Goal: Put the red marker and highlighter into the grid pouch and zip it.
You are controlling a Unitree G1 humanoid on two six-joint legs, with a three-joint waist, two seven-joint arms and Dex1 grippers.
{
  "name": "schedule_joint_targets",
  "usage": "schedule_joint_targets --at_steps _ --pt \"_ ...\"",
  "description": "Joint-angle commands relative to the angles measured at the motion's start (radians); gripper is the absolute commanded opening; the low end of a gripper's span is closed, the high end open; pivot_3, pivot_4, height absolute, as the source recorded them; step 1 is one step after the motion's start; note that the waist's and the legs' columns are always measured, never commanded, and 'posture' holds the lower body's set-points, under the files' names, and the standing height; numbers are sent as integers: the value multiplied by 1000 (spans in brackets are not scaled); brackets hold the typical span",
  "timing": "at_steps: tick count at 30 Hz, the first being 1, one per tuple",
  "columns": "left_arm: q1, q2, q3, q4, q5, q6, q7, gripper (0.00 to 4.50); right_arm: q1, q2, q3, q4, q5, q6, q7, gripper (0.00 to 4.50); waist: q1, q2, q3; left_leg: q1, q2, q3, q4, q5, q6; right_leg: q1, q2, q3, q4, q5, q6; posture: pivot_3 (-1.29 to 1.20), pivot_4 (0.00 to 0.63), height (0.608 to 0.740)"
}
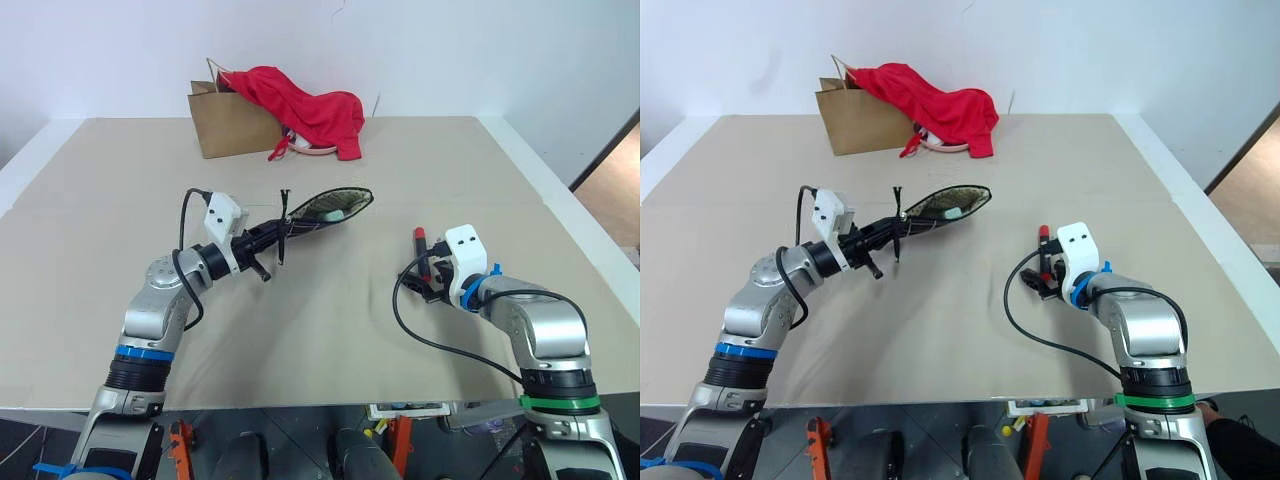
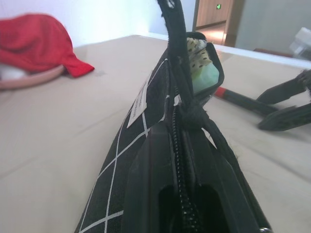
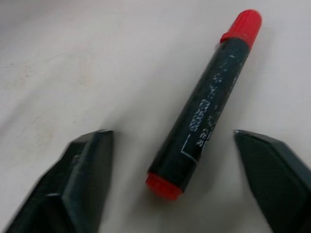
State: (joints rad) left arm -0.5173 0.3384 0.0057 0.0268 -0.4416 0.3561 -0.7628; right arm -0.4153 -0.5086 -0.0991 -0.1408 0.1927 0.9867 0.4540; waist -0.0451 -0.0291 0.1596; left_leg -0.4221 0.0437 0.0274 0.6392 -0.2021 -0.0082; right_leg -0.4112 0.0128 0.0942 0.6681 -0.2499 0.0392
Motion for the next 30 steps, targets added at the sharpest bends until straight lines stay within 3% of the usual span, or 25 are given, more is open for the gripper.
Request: schedule_joint_targets --at_steps 1,3,6,12,18,25,30 --pt "-1 -1 39 -109 -118 71 -35 0 17 -9 -29 14 -6 -31 -23 2955 0 0 0 0 0 0 0 0 0 0 0 0 0 0 0 0 150 740" --pt "12 7 56 -104 -167 130 -42 0 -1 -12 -35 17 -1 -52 -24 1899 0 0 0 0 0 0 0 0 0 0 0 0 0 0 0 0 150 740" --pt "23 32 38 -38 -95 96 -30 0 -32 -20 -29 35 -10 -110 -28 669 -1 0 0 2 0 0 0 0 0 1 0 0 0 -1 3 0 150 740" --pt "26 48 -6 -42 -38 52 -45 0 -76 -92 -26 24 -9 -324 57 610 -2 0 0 1 0 1 -1 0 0 0 1 2 0 -2 3 0 150 740" --pt "40 61 -38 -37 8 5 -84 0 -112 -323 -59 -10 32 -667 373 610 2 1 1 0 -1 0 -2 -1 1 -1 -1 1 -2 -2 2 0 150 740" --pt "36 59 -48 -7 39 -37 -104 0 -126 -515 37 -32 -4 -804 616 610 0 1 1 0 0 1 -2 -1 1 0 -1 1 -2 -1 1 0 150 740" --pt "42 52 -47 -14 45 -39 -106 0 -90 -557 114 -38 -68 -870 683 610 1 1 1 1 0 1 -1 -1 1 0 0 1 -2 -2 3 0 150 740"
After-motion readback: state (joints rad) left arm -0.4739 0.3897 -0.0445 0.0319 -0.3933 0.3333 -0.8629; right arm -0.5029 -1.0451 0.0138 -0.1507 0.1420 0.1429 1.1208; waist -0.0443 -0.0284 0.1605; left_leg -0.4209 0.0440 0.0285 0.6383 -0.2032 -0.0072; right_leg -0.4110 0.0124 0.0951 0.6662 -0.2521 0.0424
